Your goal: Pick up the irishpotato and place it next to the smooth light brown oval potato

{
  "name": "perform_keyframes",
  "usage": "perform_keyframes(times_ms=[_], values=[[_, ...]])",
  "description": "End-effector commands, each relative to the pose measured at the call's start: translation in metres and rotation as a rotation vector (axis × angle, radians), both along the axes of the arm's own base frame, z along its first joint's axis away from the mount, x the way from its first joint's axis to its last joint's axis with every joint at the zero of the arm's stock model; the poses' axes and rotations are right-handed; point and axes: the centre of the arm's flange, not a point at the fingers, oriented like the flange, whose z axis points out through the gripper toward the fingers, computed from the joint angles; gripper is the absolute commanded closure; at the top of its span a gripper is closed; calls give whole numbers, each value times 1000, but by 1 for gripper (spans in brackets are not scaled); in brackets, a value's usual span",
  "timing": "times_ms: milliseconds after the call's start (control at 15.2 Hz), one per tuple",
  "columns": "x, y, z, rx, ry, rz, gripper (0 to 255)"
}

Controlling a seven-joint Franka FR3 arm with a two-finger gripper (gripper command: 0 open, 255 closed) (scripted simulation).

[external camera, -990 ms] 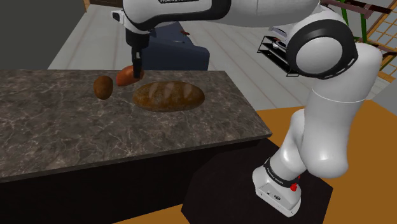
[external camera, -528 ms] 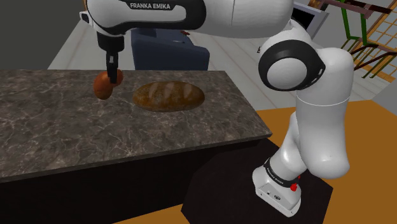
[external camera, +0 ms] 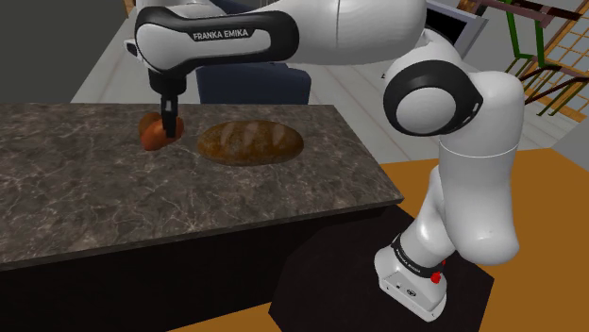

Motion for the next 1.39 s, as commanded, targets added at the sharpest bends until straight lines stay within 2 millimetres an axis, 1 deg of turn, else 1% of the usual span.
perform_keyframes(times_ms=[0,924,1320], values=[[0,1,-11,0,-1,0,255],[0,1,-85,0,-1,0,255],[0,1,-86,0,-1,0,255]])
